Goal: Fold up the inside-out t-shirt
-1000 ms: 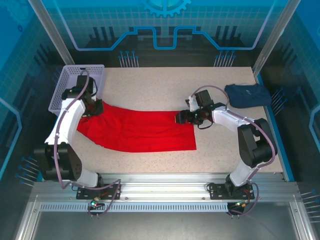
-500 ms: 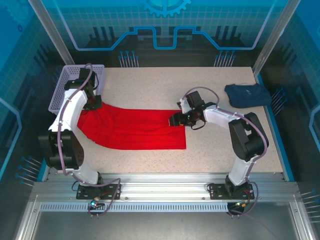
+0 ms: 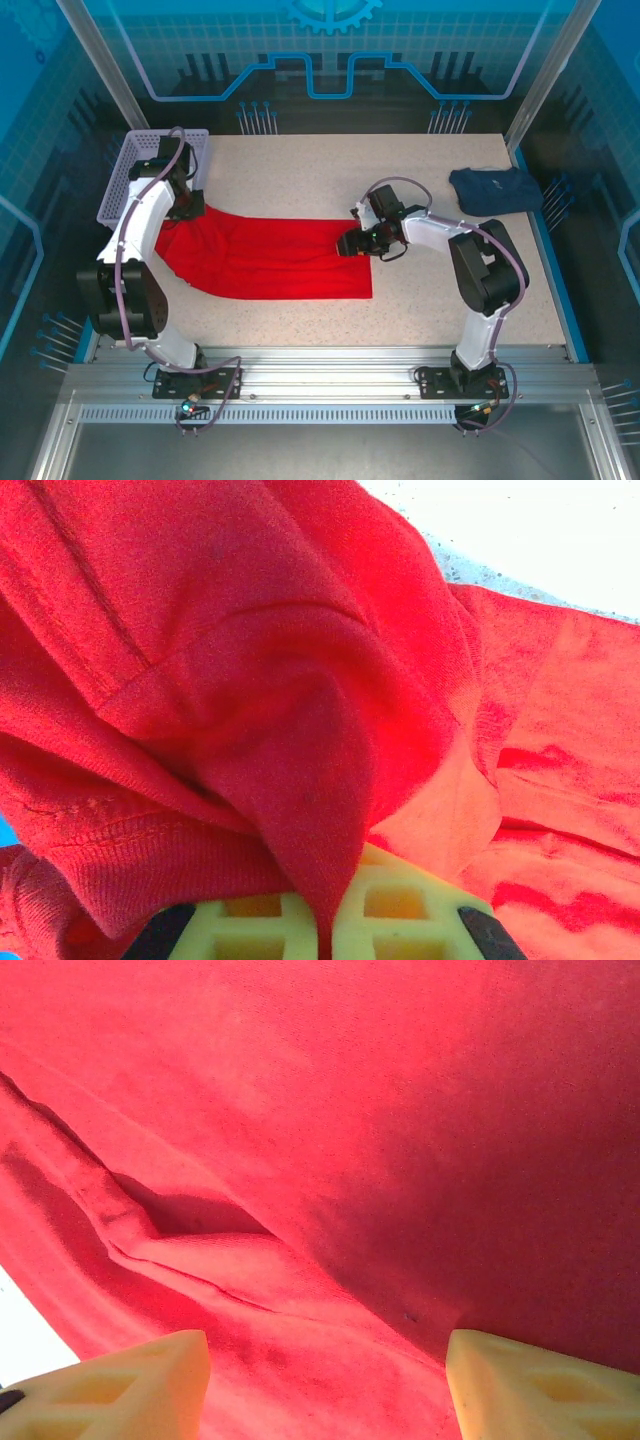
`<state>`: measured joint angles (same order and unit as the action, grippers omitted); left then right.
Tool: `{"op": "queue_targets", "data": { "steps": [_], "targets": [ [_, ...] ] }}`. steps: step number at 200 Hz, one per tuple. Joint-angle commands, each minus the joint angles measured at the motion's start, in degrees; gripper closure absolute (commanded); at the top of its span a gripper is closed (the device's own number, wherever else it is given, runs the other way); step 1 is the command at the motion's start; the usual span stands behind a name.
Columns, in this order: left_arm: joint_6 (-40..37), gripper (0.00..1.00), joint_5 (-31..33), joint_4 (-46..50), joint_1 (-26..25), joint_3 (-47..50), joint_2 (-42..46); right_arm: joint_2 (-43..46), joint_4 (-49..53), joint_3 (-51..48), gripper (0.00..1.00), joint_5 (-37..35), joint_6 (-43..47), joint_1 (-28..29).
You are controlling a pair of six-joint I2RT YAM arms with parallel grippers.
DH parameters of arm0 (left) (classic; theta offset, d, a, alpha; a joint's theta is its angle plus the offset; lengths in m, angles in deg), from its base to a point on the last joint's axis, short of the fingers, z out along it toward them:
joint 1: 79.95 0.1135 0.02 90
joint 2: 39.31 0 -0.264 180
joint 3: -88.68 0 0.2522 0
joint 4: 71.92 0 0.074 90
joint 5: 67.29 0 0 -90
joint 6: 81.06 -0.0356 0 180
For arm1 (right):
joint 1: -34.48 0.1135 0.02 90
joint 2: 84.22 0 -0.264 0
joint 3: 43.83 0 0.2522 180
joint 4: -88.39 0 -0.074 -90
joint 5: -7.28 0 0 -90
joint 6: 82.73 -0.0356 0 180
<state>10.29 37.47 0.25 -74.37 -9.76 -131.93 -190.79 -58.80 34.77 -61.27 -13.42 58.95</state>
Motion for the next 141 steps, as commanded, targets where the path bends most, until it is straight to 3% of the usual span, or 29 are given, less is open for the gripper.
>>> {"op": "queue_targets", "data": {
  "steps": [1, 69, 141],
  "targets": [
    [0.0, 1.0, -2.19, 0.25, 0.57, -0.92, 2.3, -1.82, 1.13, -1.07, 0.36, 0.55, 0.82, -0.78],
    [7.92, 1.0, -15.76, 1.75, -4.83, -0.5, 6.46, -3.25, 0.62, -1.21, 0.37, 1.23, 0.89, -1.3],
    [17.74, 1.0, -22.51, 1.07, -14.92, -0.77, 3.81, -3.04, 0.24, -1.6, 0.37, 1.31, 1.09, -1.44]
  ]
}}
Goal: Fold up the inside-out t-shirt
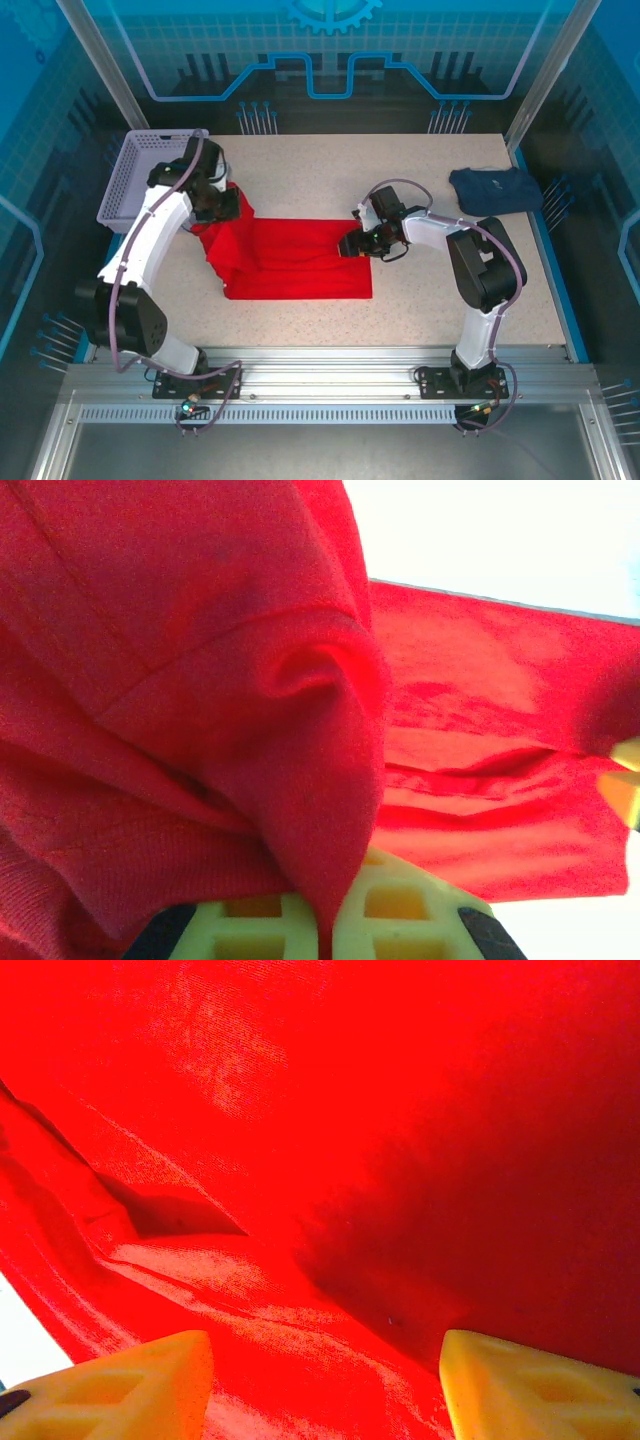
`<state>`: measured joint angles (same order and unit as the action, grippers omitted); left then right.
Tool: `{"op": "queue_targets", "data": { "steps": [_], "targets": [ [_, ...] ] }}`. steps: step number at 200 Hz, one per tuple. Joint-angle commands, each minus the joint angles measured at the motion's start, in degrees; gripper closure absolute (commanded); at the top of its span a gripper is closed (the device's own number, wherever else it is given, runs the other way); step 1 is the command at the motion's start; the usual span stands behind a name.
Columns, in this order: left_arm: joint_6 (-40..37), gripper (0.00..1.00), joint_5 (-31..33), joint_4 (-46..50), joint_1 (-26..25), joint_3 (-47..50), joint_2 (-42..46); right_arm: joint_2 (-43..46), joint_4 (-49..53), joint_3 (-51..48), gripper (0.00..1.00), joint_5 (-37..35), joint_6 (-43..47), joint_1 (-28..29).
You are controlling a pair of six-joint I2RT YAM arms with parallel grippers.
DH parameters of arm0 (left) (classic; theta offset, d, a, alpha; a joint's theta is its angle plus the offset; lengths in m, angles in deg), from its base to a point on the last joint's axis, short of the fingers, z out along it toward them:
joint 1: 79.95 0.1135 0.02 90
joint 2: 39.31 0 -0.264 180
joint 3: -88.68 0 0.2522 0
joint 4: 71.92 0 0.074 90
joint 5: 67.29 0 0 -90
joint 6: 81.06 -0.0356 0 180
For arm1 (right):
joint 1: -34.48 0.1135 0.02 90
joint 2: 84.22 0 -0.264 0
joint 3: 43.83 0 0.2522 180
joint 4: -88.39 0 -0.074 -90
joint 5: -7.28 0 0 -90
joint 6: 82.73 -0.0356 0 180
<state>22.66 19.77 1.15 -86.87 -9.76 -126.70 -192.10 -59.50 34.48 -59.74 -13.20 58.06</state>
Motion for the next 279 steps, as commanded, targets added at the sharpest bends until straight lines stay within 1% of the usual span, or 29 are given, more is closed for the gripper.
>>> {"op": "queue_targets", "data": {
  "steps": [1, 26, 51, 90, 202, 279],
  "targets": [
    [5.49, 1.0, -4.89, 0.14, -2.49, -0.76, -1.53, -1.73, 0.92, -1.34, 0.37, -0.26, 0.87, -0.55],
    [7.28, 1.0, -6.38, -1.17, -5.12, -0.83, -3.25, -1.86, 0.86, -1.44, 0.37, -0.21, 0.92, -0.54],
    [9.36, 1.0, -8.34, -3.5, -6.64, -0.57, -3.92, -1.73, 0.82, -1.51, 0.37, -0.25, 0.96, -0.5],
    [10.44, 1.0, -7.82, -4.11, -9.53, -1.4, -5.69, -1.95, 0.55, -1.67, 0.37, -0.07, 0.92, -0.56],
    [13.59, 1.0, -9.13, -6.7, -14.32, -3.82, -9.04, -2.1, 0.2, -2.13, 0.37, 0.14, 0.87, -0.46],
    [14.57, 1.0, -9.48, -7.93, -16.1, -4.88, -11.73, -1.63, 0.22, -2.04, 0.37, 0.46, 0.7, -0.5]
  ]
}}
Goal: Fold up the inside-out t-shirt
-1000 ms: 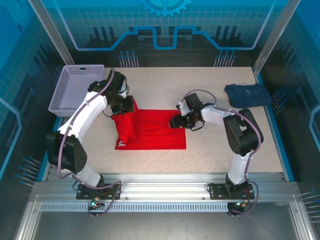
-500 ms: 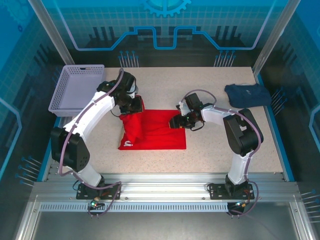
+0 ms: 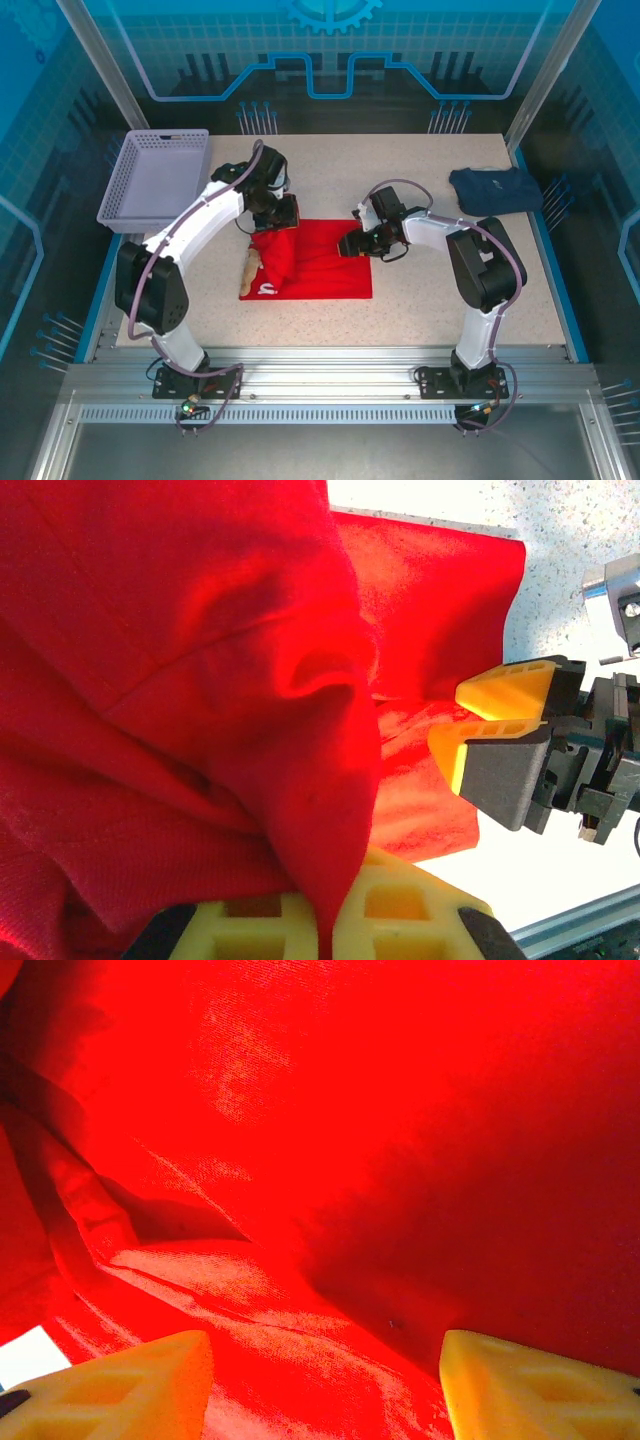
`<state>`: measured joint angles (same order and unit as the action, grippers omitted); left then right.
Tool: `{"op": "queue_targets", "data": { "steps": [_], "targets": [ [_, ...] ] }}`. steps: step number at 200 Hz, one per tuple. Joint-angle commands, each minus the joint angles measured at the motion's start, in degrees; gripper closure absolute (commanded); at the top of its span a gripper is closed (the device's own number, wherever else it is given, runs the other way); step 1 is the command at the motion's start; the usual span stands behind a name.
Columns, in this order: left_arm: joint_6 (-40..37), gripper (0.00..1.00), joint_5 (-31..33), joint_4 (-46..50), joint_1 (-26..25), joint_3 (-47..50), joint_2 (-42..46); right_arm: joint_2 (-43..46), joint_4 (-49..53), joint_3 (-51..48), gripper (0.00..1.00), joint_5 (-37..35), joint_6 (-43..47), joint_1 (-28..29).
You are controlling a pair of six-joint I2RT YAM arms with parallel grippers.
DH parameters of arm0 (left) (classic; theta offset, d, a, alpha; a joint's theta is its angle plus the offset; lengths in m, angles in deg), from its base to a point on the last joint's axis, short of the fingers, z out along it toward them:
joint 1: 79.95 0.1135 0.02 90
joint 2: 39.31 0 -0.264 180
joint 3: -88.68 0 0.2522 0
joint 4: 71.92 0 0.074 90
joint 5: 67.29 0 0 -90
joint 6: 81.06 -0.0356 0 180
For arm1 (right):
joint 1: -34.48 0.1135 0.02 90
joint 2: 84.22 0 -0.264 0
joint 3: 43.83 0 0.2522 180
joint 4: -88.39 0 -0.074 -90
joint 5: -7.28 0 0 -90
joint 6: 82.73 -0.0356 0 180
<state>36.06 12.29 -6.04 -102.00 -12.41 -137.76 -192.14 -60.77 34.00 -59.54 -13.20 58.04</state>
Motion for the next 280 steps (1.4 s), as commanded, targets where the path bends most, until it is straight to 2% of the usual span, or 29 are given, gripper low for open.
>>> {"op": "queue_targets", "data": {
  "steps": [1, 28, 48, 53, 67, 73, 91, 104, 116, 129, 143, 163, 183, 196, 220, 258, 280],
  "targets": [
    [1.27, 1.0, -2.04, -0.81, -0.98, -2.23, -0.68, -1.5, 1.47, -1.53, 0.37, 0.28, 0.66, -0.46],
    [4.37, 1.0, -1.45, -3.94, -3.47, -2.23, -2.38, 2.79, 0.71, -2.81, 0.34, 1.47, -0.67, -1.06],
    [9.68, 1.0, -2.6, -10.82, -7.12, -1.96, -6.68, 8.42, 0.31, -5.13, 0.34, 1.92, -2.21, -2.82],
    [11.08, 0.92, -3.05, -12.78, -8.22, -2.37, -8.32, 9.89, 0.5, -5.9, 0.33, 1.64, -2.44, -3.5],
    [15.13, 0.6, -4.48, -19.34, -11.39, -4.4, -12.99, 14.12, 1.92, -8.41, 0.33, -0.29, -2.81, -5.91],
    [16.21, 0.51, -5.22, -21.14, -12.66, -5.83, -15.33, 16.22, 2.47, -9.88, 0.32, -1.36, -3.14, -7.26],
    [16.9, 0.43, -8.91, -21.21, -15.61, -13.33, -21.35, 22.62, 2.82, -15.52, 0.31, -4.06, -4.76, -11.9],
    [15.22, 0.37, -11.5, -20.54, -16.9, -16.81, -22.33, 26.91, 2.8, -18.68, 0.3, -6.74, -5.39, -14.52],
    [12.34, 0.35, -10.96, -19.08, -17.13, -16.81, -19.86, 29.45, 2.52, -19.69, 0.29, -8.55, -5.21, -15.52],
    [8.92, 0.33, -8.51, -19.56, -16.55, -11.25, -13.86, 30.48, 2.02, -19.26, 0.28, -8.94, -5.18, -15.42],
    [6.77, 0.32, -4.62, -21.26, -14.78, -1.96, -5.43, 29.49, -0.16, -18.15, 0.27, -7.02, -5.53, -14.51],
    [6.99, 0.29, 0.6, -23.91, -9.18, 13.21, 5.7, 24.96, -1.5, -13.13, 0.25, -6.1, -4.9, -9.59],
    [9.18, 0.25, -1.58, -27.36, -1.87, 24.29, 11.38, 18.73, -1.56, -6.33, 0.22, -8.77, -4.93, -3.38],
    [9.27, 0.24, -3.84, -28.87, 0.51, 27.02, 11.59, 14.19, -1.79, -2.13, 0.21, -10.64, -4.89, 0.07],
    [9.21, 0.21, -6.27, -31.67, 0.77, 28.07, 8.91, 7.21, -0.29, 4.29, 0.23, -12.94, -4.67, 3.95],
    [9.26, 0.2, -5.32, -35.08, 0.86, 29.43, 4.06, 0.1, 2.77, 10.01, 0.3, -18.85, -4.92, 6.45],
    [9.78, 0.19, -6.96, -38.59, 0.77, 30.66, 1.99, -3.51, 4.54, 12.42, 0.35, -21.27, -4.96, 7.58]
  ]
}}
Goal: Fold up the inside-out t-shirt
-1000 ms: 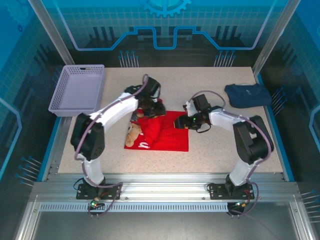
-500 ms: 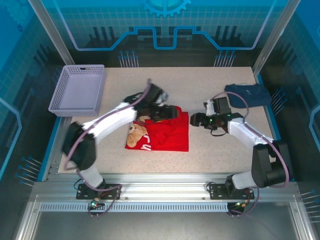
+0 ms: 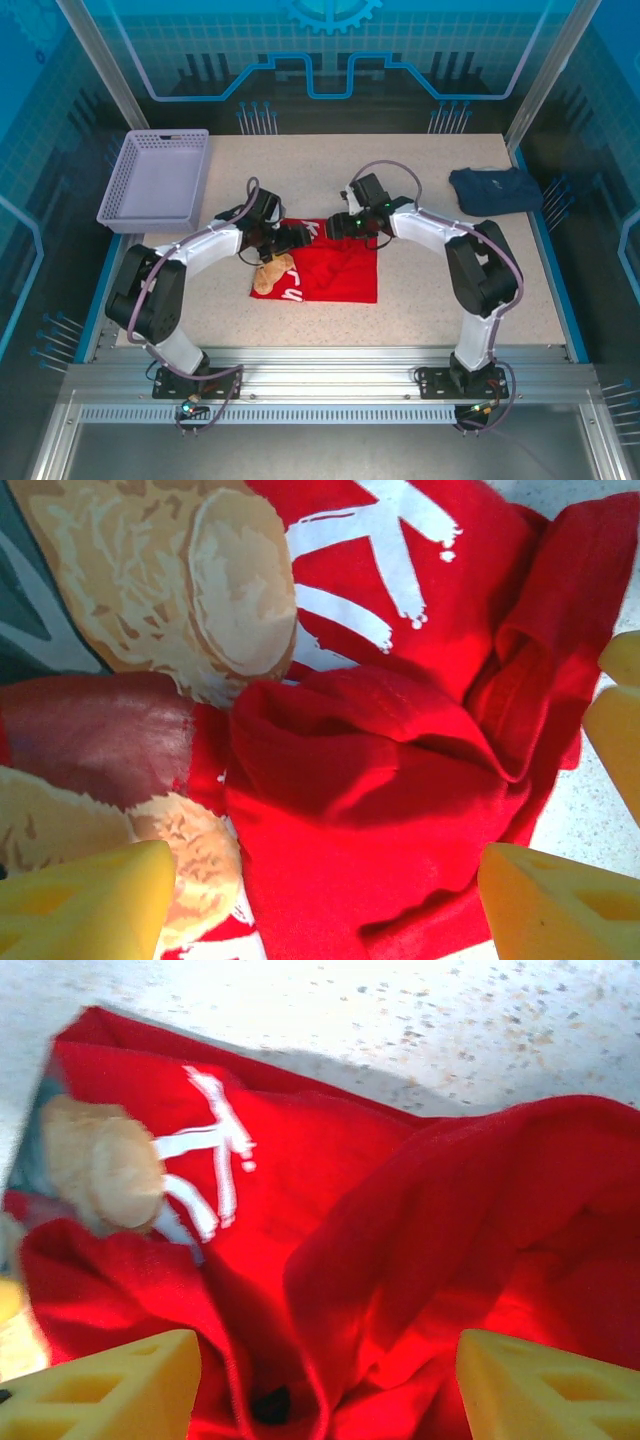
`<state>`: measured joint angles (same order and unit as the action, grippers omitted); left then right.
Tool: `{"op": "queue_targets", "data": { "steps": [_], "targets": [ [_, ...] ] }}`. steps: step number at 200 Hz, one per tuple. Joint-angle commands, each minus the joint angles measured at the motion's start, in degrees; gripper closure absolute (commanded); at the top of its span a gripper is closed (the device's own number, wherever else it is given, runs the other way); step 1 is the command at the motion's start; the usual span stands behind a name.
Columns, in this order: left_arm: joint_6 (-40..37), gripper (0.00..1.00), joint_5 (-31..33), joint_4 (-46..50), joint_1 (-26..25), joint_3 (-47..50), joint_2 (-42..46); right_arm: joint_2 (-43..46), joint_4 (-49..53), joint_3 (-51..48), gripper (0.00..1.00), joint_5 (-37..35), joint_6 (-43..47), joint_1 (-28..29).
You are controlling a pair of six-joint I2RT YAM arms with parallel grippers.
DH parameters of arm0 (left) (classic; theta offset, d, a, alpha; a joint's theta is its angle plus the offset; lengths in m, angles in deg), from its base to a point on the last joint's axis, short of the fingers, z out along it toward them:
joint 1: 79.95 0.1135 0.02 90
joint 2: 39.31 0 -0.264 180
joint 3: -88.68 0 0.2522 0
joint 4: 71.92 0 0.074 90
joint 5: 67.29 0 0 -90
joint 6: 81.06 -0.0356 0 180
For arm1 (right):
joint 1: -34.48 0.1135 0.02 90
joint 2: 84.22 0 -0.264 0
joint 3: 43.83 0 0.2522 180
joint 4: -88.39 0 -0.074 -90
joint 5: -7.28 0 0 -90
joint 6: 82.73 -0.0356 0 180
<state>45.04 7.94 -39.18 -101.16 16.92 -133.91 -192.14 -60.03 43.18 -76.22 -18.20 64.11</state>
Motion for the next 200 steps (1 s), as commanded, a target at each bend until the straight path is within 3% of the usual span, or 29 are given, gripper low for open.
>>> {"op": "queue_targets", "data": {
  "steps": [1, 39, 62, 111, 159, 200],
  "targets": [
    [0.85, 0.19, -2.67, -5.59, -0.06, 1.36, -1.87, -3.69, 3.84, 3.36, 0.35, -4.67, -0.03, 1.54],
    [2.12, 0.23, -6.32, -11.29, -0.32, 3.72, -3.35, -6.52, 4.79, 6.14, 0.42, -6.68, 0.31, 1.94],
    [2.32, 0.26, -9.02, -14.61, -1.05, 4.68, -2.93, -5.61, 5.65, 6.24, 0.55, -8.51, 1.09, 1.08],
    [2.52, 0.28, -10.73, -21.15, -7.23, 5.27, -1.76, -3.7, 6.96, 5.0, 0.71, -8.0, 2.4, -2.74],
    [3.96, 0.3, -9.48, -29.82, -19.5, 1.58, -6.2, -0.96, 9.21, 3.28, 0.73, -1.91, 3.94, -9.59],
    [-1.01, 0.28, -8.12, -24.13, -26.95, -6.84, -12.86, 3.46, 10.91, -0.08, 0.65, 7.74, 5.08, -18.19]
  ]
}}
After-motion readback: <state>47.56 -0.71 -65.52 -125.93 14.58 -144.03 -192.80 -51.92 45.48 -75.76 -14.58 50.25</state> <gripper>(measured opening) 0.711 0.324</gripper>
